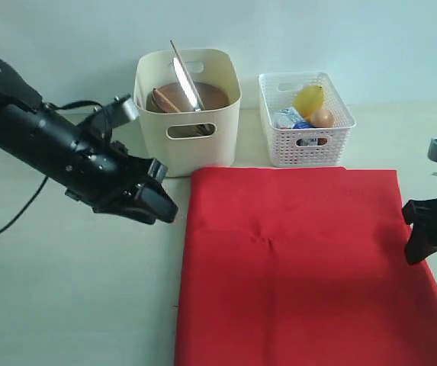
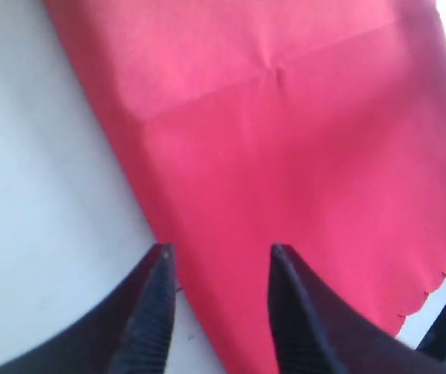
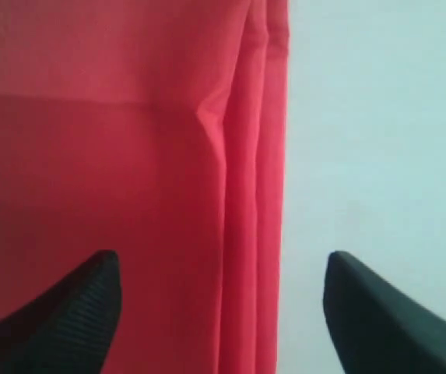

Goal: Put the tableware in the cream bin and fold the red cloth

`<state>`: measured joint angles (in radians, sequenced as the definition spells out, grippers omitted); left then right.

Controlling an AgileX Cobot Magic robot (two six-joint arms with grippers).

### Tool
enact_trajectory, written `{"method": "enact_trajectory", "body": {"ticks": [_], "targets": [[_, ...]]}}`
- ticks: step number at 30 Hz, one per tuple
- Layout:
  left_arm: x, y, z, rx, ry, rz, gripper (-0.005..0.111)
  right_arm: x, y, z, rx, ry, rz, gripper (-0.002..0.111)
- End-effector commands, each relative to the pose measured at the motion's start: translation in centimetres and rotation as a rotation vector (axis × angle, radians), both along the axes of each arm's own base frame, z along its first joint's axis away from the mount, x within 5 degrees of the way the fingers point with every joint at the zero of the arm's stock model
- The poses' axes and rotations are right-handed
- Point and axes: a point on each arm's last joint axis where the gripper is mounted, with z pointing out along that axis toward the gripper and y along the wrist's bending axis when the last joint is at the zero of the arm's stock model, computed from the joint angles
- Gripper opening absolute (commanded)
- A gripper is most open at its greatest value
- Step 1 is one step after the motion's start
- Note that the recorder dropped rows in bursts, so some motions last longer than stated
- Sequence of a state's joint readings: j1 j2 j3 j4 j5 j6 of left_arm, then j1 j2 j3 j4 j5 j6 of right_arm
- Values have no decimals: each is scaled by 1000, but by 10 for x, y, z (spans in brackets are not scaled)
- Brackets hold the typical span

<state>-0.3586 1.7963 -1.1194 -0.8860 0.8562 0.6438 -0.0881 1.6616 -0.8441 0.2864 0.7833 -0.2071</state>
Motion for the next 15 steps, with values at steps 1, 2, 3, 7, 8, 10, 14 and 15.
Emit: {"method": "enact_trajectory", "body": {"ticks": [1, 2, 3, 7, 8, 10, 14, 15], "targets": [[-16, 10, 51, 14, -169, -23, 16, 9, 0, -8, 24, 24, 12, 70], [-20, 13, 63, 19, -219, -24, 10, 11, -1, -12, 26, 35, 12, 70], [-25, 17, 75, 26, -264, -21, 5, 12, -1, -15, 27, 45, 12, 70], [-46, 32, 118, 61, -436, 11, 0, 13, 0, -25, 35, 84, 18, 70], [-50, 36, 126, 67, -466, 27, 0, 14, 0, -27, 36, 92, 18, 70], [-62, 44, 143, 80, -542, 61, 0, 14, 0, -30, 41, 111, 28, 70], [-86, 59, 165, 80, -659, 125, 0, 14, 1, -36, 51, 129, 34, 70], [-93, 63, 168, 75, -685, 139, 0, 14, 1, -37, 58, 134, 43, 70]]}}
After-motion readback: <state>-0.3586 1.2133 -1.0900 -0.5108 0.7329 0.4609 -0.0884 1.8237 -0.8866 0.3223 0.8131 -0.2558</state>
